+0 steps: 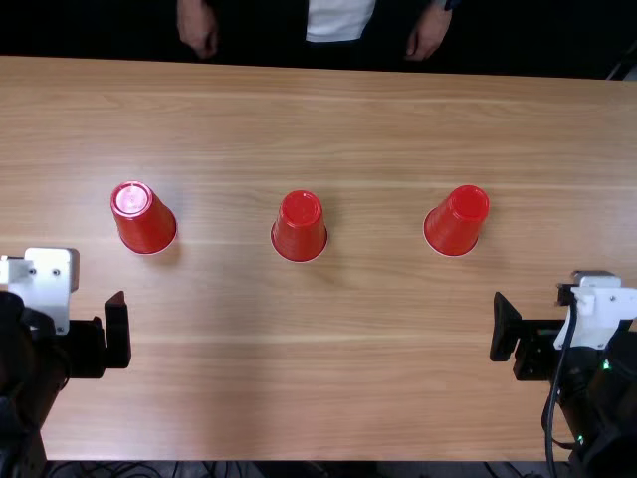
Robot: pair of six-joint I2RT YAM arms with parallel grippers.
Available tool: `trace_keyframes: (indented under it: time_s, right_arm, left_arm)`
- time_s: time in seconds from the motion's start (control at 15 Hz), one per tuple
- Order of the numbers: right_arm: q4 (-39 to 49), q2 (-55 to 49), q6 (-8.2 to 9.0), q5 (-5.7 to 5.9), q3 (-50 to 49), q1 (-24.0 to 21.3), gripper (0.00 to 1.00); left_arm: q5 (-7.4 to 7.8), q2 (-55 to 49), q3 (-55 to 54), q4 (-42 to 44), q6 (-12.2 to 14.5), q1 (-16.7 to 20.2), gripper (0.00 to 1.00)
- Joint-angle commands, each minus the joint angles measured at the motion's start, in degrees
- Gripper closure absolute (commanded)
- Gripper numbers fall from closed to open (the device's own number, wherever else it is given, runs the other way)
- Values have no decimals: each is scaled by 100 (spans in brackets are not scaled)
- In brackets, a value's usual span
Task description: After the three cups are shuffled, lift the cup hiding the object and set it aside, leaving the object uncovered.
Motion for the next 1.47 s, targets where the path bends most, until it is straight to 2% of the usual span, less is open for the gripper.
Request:
trace_keyframes:
  time_s: [0.0,0.27,0.67,0.8,1.0,1.4]
  right_arm:
    - [-137,224,-39,12,367,119,0]
    - [-1034,945,-39,12,815,339,0]
    - [-1529,1341,-18,-9,1000,348,0]
    - [-1529,1420,-18,-72,1132,427,0]
    - [-1455,1736,3,-83,1466,857,0]
    - [-896,3213,25,-83,2424,1974,0]
  left_arm:
    - [-33,260,430,-279,3,37,0]
    - [-22,796,852,-1196,3,2,0]
    - [-1,946,852,-1502,-71,-33,0]
    - [31,946,834,-1502,-123,-33,0]
    - [73,963,834,-1502,-545,-69,0]
    - [73,1192,834,-1502,-566,-244,0]
